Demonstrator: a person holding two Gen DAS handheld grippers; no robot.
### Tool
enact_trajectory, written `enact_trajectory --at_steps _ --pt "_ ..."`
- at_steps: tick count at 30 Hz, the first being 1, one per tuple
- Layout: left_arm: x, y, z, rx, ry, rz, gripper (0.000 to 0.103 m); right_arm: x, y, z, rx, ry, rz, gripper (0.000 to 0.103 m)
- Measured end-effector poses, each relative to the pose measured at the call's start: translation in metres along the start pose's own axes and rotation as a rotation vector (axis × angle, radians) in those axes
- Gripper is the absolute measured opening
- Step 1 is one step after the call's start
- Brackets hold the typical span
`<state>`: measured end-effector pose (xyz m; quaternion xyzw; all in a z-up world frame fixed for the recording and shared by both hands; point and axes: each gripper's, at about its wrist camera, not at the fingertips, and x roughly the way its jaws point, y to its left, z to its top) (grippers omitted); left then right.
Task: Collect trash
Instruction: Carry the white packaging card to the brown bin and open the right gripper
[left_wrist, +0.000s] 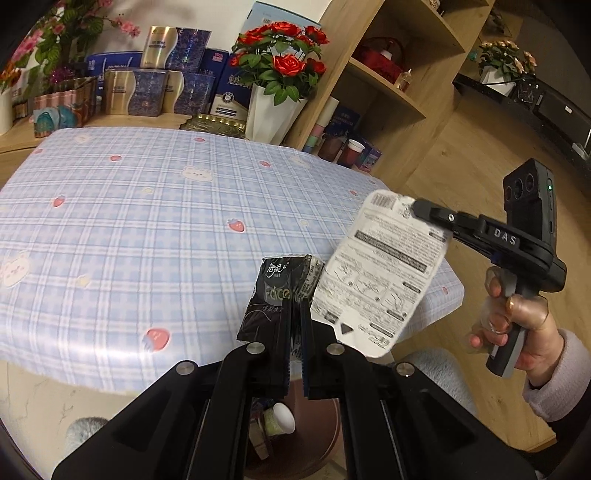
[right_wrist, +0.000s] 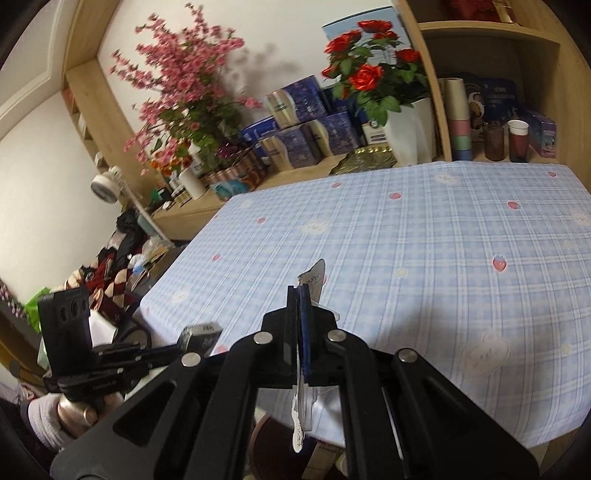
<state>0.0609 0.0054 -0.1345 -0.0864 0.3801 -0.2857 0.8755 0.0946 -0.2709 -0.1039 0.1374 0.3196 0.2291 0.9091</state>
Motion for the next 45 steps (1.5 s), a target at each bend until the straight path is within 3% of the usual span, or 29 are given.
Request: enact_trajectory --at_steps 10,27,45 --pt "-0.025 0.002 -0.027 -0.022 -0.007 -0.013 0.005 -0.005 0.024 -0.060 -0.033 0.122 0.012 0.006" --pt "-0.014 0.002 -0.044 -0.038 0.030 -0.011 0.005 0.063 0.032 -0.140 -0.138 0.366 -0.046 0.006" --pt "-0.001 0.008 -0.053 -0.054 0.066 -0.005 0.005 0.096 0.028 -0.170 -0.134 0.472 -0.071 0.010"
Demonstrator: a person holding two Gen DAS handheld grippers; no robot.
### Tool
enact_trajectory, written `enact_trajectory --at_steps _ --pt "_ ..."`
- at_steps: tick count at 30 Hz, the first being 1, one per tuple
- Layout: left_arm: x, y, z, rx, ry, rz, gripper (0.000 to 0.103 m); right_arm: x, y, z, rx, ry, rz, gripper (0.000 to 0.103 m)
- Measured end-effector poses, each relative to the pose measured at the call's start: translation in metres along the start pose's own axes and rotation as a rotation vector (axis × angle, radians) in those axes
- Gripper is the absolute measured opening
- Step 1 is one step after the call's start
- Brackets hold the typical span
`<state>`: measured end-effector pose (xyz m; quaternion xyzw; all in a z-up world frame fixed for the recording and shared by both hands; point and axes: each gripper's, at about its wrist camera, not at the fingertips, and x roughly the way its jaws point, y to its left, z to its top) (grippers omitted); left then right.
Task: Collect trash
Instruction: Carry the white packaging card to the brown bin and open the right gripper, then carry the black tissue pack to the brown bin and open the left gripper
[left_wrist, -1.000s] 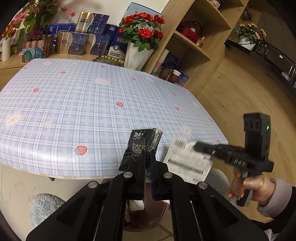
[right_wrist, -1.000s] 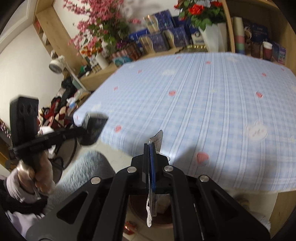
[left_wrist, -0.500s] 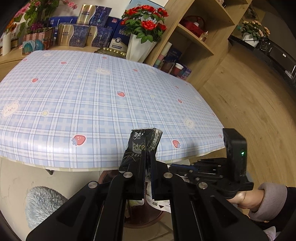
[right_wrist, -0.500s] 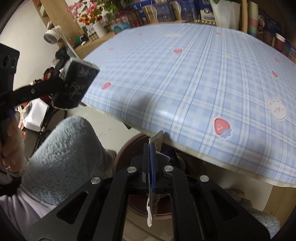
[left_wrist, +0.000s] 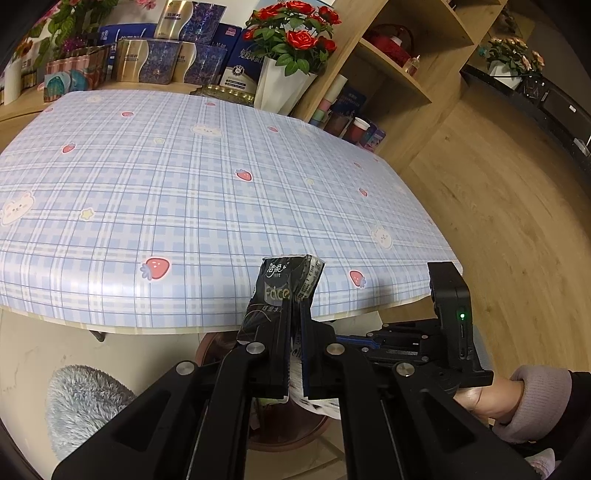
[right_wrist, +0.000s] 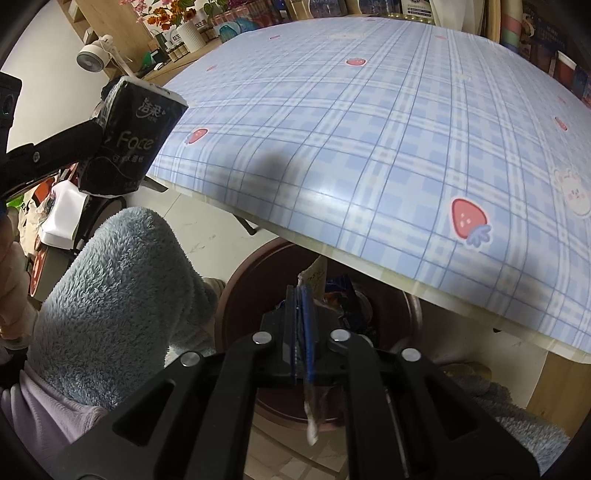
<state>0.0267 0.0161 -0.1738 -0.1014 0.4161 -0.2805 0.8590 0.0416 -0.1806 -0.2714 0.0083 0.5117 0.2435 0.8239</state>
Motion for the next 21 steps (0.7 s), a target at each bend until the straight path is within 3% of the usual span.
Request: enact_trajectory --at_steps 2,4,8,9,10,12,15,21 --pt "0.001 -0.001 0.001 0.001 0.001 0.001 0.005 -0.001 0.000 -0.001 0.007 -0.002 0.006 0.012" --pt "0.002 -0.001 0.001 0.001 0.002 0.001 0.005 -0.004 -0.002 -0.001 0.018 -0.005 0.008 0.027" --pt "0.002 -0.001 0.001 0.004 0.005 -0.001 0.005 -0.022 -0.003 0.001 0.022 -0.045 0.016 0.033" --pt "0.002 -0.001 0.001 0.004 0.006 -0.001 0.005 -0.027 -0.002 0.002 0.021 -0.059 0.013 0.042" --pt "0.003 -0.002 0.000 0.003 0.008 -0.002 0.005 -0.032 -0.002 0.003 0.022 -0.076 0.009 0.058" --pt "0.004 -0.002 0.000 0.002 0.016 -0.006 0.005 -0.048 -0.003 0.004 0.030 -0.131 -0.006 0.077" --pt "0.008 -0.004 -0.002 0.005 0.028 -0.009 0.005 -0.071 -0.007 0.009 0.044 -0.210 -0.052 0.093" --pt "0.018 -0.011 -0.006 0.013 0.058 -0.013 0.005 -0.105 -0.023 0.019 0.090 -0.324 -0.140 0.097"
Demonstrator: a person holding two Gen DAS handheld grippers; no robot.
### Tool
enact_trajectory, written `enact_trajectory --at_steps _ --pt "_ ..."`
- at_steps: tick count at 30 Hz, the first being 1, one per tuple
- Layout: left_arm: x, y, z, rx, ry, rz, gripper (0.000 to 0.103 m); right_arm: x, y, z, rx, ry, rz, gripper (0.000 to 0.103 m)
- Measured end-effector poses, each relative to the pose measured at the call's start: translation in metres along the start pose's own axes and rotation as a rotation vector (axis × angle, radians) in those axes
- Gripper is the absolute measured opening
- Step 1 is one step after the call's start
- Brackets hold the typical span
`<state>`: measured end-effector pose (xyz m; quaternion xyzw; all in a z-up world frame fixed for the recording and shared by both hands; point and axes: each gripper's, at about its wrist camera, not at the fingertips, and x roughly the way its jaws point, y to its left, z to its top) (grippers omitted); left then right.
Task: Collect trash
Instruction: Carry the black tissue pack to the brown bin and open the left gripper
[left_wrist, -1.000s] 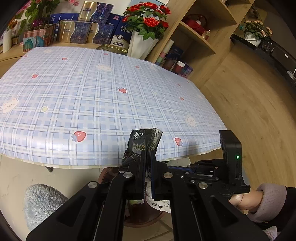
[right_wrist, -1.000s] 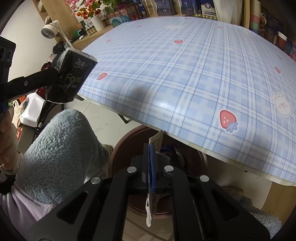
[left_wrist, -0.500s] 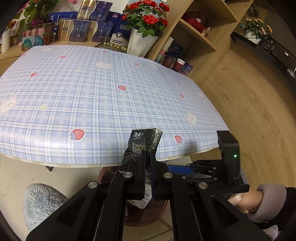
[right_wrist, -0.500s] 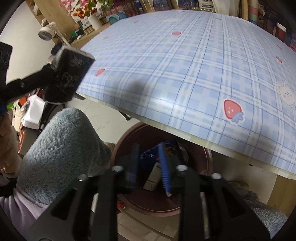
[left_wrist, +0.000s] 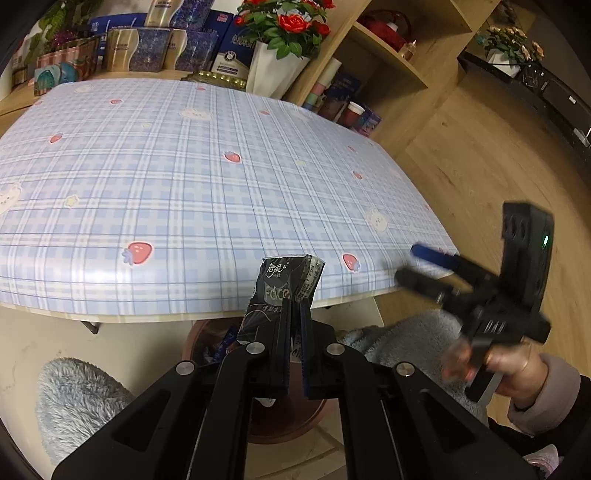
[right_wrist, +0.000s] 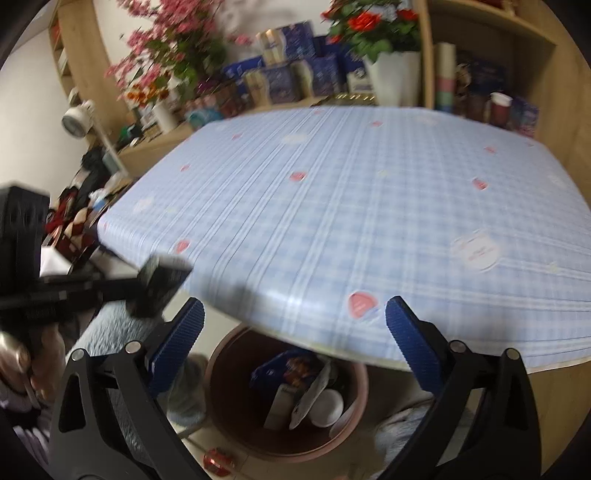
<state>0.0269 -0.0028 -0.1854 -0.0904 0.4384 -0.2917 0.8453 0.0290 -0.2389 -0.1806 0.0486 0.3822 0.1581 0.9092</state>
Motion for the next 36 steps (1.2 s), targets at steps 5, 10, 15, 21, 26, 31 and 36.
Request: enact_trajectory --at_steps 5,10,15,21,26,31,36 --pt "0.010 -0.003 -0.003 0.013 0.035 0.005 0.005 -0.007 -0.013 0.005 0.012 -0.047 -0.040 0.097" --pt "0.029 -0.002 -0.007 0.009 0.106 0.015 0.005 -0.008 -0.025 0.002 0.054 -0.061 -0.052 0.097" --pt "0.053 0.000 -0.013 -0.004 0.201 0.004 0.005 -0.006 -0.033 -0.004 0.092 -0.063 -0.048 0.097" --pt "0.076 0.000 -0.021 -0.004 0.288 0.015 0.006 -0.009 -0.037 -0.008 0.112 -0.066 -0.054 0.097" --pt "0.087 0.001 -0.028 -0.005 0.338 0.015 0.021 -0.009 -0.043 -0.009 0.129 -0.064 -0.053 0.097" --pt "0.087 0.001 -0.028 0.009 0.326 0.039 0.045 -0.007 -0.043 -0.011 0.132 -0.061 -0.054 0.097" --pt "0.080 0.005 -0.021 -0.001 0.304 0.063 0.057 -0.007 -0.041 -0.010 0.124 -0.059 -0.057 0.097"
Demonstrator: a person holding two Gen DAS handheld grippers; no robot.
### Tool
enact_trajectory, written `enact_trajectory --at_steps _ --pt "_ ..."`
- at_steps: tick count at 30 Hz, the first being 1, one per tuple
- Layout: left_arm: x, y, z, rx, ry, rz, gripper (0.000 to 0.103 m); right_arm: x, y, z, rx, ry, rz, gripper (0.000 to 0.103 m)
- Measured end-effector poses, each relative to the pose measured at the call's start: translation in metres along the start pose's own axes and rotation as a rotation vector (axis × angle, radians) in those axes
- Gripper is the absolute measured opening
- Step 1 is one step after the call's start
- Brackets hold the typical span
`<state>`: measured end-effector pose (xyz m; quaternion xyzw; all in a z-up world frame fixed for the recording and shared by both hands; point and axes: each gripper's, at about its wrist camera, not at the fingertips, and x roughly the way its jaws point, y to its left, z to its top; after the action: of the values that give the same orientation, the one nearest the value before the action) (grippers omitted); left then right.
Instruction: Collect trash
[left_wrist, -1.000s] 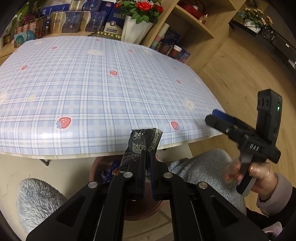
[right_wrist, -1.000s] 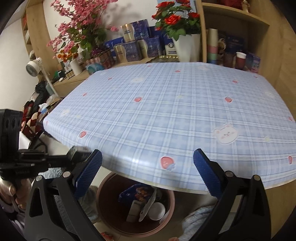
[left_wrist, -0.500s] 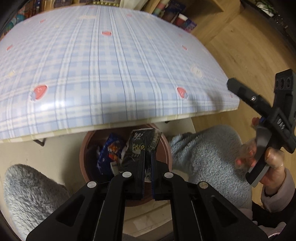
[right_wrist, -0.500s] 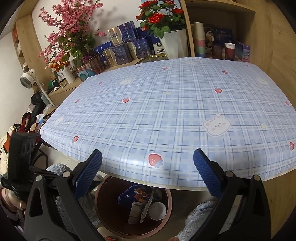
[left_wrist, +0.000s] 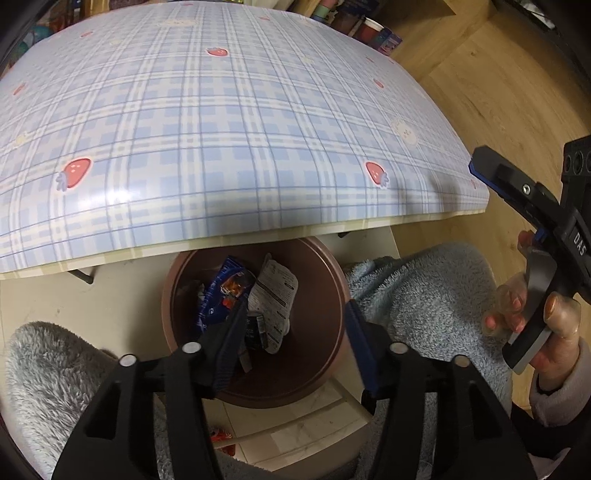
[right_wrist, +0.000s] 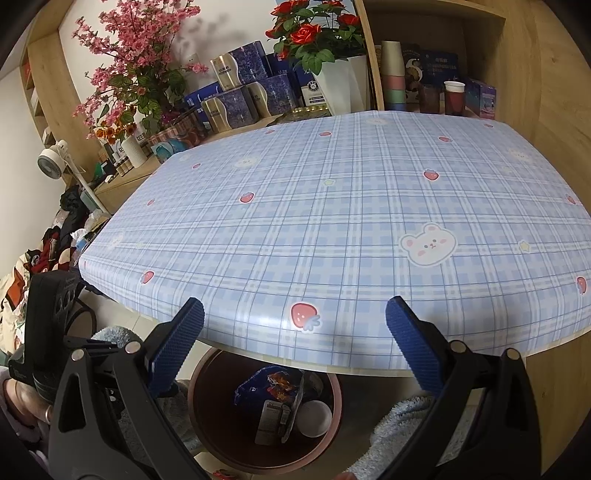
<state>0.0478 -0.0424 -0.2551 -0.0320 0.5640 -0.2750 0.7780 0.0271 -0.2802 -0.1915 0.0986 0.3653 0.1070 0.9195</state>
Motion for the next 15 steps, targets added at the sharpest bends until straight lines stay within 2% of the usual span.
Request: enact_trajectory --at_steps 2,5,7,9,15 --pt "-0.004 0.001 0.002 0.000 -0.011 0.011 0.061 -0.001 0.001 0.001 -0.001 -0.002 -0.001 0.097" --pt "-0.013 0.002 0.006 0.008 -0.038 0.037 0.071 -0.003 0.001 0.005 -0.004 -0.009 -0.004 0.097" --pt "-0.023 0.000 0.010 0.025 -0.072 0.067 0.086 -0.006 0.001 0.008 -0.004 -0.014 -0.005 0.097" --pt "-0.036 -0.006 0.015 0.068 -0.122 0.132 0.093 -0.009 0.002 0.014 -0.009 -0.022 -0.007 0.097" --pt "-0.086 -0.019 0.036 0.126 -0.304 0.239 0.095 -0.030 0.015 0.041 -0.084 -0.063 -0.048 0.097"
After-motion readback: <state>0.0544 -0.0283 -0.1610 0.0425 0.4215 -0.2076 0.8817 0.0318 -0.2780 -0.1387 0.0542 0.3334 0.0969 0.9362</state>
